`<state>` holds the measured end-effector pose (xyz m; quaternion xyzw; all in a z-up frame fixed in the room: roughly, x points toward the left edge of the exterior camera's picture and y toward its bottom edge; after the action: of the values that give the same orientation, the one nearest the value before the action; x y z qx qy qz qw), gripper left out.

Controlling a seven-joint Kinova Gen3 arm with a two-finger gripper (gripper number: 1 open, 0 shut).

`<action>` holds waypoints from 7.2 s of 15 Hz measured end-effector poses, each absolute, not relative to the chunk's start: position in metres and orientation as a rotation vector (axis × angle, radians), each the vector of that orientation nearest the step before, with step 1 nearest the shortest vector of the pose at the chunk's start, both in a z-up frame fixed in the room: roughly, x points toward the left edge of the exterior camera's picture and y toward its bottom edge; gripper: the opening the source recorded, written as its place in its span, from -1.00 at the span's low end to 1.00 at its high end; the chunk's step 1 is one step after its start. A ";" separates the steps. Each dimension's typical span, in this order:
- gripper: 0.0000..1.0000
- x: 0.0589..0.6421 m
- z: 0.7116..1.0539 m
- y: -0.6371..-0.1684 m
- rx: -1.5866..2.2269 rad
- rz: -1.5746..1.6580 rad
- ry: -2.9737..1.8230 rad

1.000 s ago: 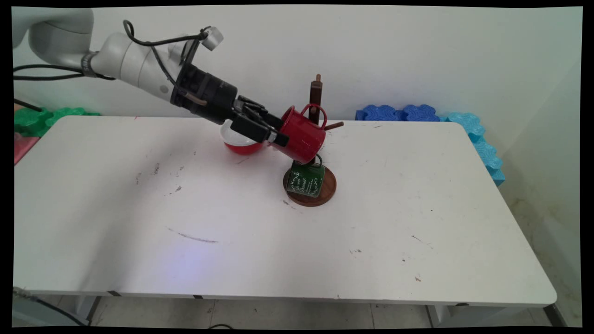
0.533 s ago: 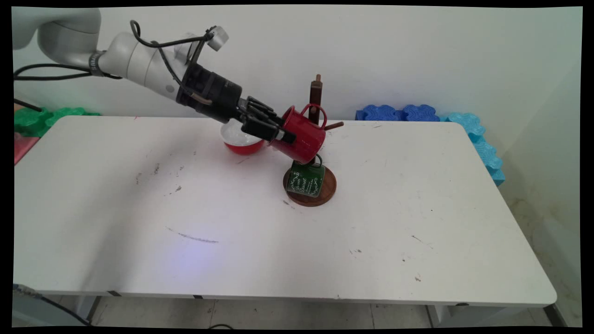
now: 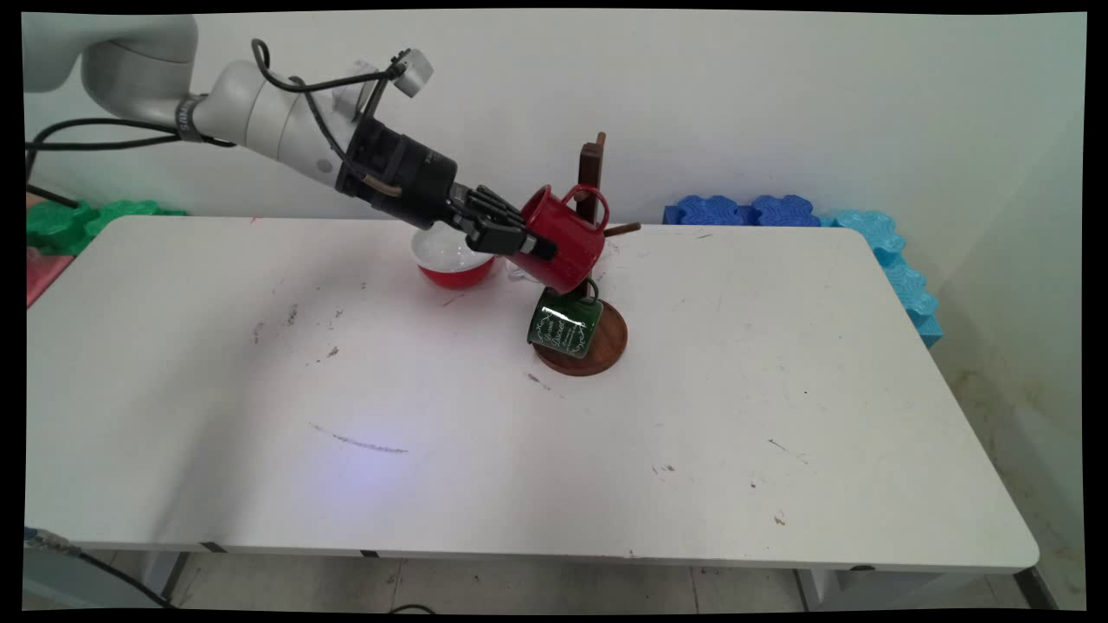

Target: Place the picked object on the table

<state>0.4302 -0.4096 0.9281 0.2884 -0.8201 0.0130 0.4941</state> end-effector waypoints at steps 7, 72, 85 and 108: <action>-1.00 0.426 0.928 -0.412 0.689 0.034 -1.992; -1.00 0.519 0.941 -0.308 0.648 0.124 -2.350; -1.00 0.532 0.902 -0.325 0.550 0.339 -2.571; -1.00 0.532 0.854 -0.364 0.439 0.460 -2.716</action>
<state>0.5320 -0.3642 0.8536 0.1548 -0.9586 0.1622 0.1753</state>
